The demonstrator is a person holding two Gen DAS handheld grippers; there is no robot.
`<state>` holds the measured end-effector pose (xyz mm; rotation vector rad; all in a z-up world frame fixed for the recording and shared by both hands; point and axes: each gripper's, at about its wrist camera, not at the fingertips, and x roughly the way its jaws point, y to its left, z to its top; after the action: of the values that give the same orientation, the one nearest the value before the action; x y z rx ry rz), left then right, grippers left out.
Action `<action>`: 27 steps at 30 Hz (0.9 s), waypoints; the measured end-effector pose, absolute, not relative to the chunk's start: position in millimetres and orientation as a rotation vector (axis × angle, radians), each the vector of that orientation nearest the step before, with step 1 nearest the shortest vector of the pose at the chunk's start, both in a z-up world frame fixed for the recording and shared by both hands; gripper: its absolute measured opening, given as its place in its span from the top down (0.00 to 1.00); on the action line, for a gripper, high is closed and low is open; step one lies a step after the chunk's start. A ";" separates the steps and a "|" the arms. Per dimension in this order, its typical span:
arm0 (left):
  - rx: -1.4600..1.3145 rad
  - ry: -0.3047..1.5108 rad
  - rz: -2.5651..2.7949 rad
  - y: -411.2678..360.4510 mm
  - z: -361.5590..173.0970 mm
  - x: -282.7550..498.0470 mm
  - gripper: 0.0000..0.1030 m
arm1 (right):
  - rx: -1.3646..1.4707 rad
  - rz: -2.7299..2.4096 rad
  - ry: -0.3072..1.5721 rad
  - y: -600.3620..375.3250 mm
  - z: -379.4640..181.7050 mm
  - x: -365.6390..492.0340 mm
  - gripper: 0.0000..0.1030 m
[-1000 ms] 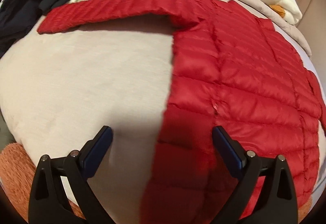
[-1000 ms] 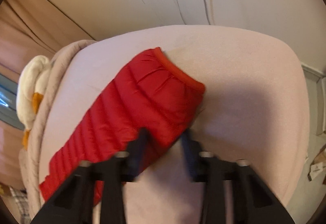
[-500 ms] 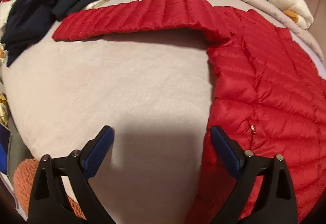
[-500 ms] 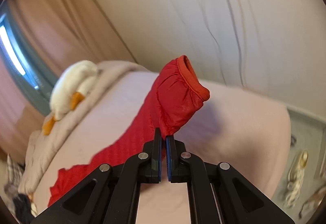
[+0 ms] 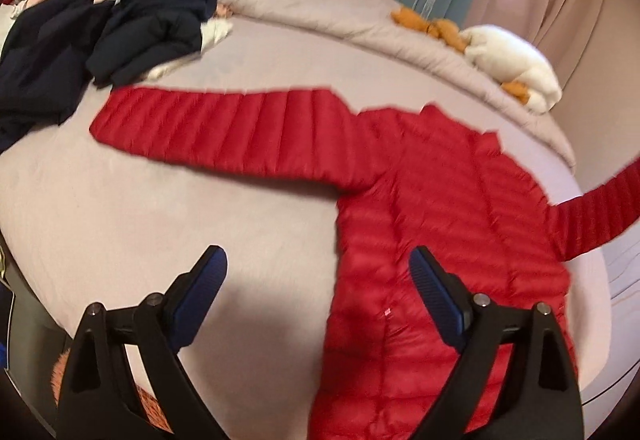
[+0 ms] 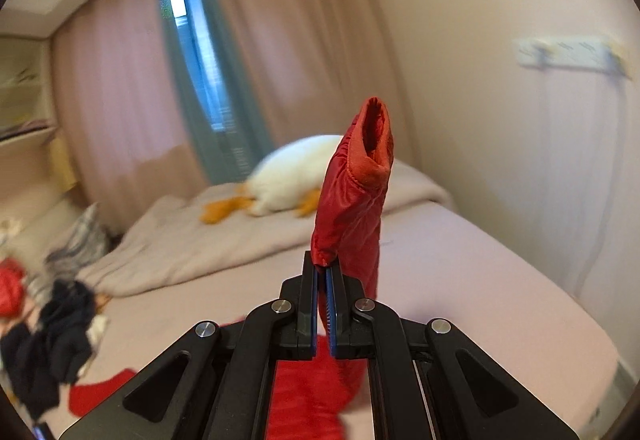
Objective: Fold large clothes
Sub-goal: 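Lift the sleeve and lay it across the jacket body, open right tool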
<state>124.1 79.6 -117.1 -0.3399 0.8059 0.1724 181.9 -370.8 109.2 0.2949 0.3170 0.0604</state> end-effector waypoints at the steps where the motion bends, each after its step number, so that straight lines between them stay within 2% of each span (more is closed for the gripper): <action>1: -0.347 0.786 0.162 80.4 -109.3 123.2 0.07 | 0.273 0.094 0.313 -357.1 115.5 184.2 0.95; 6: -0.362 0.714 0.127 84.8 -86.0 120.1 0.04 | 0.178 0.220 0.337 -296.8 129.0 207.7 0.95; 12: -0.382 0.680 0.131 94.1 -74.5 122.2 0.04 | 0.086 0.377 0.435 -219.6 110.9 225.6 0.95; 17: -0.410 0.696 0.146 105.8 -79.4 127.6 0.04 | 0.007 0.481 0.559 -153.2 69.8 245.4 0.95; 27: -0.433 0.730 0.170 116.9 -90.1 132.7 0.04 | -0.102 0.614 0.850 -83.3 -21.8 268.6 0.95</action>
<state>132.7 116.9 -90.1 -0.4331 0.7296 0.1704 268.6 -83.3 -21.8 -0.1023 0.8498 0.6141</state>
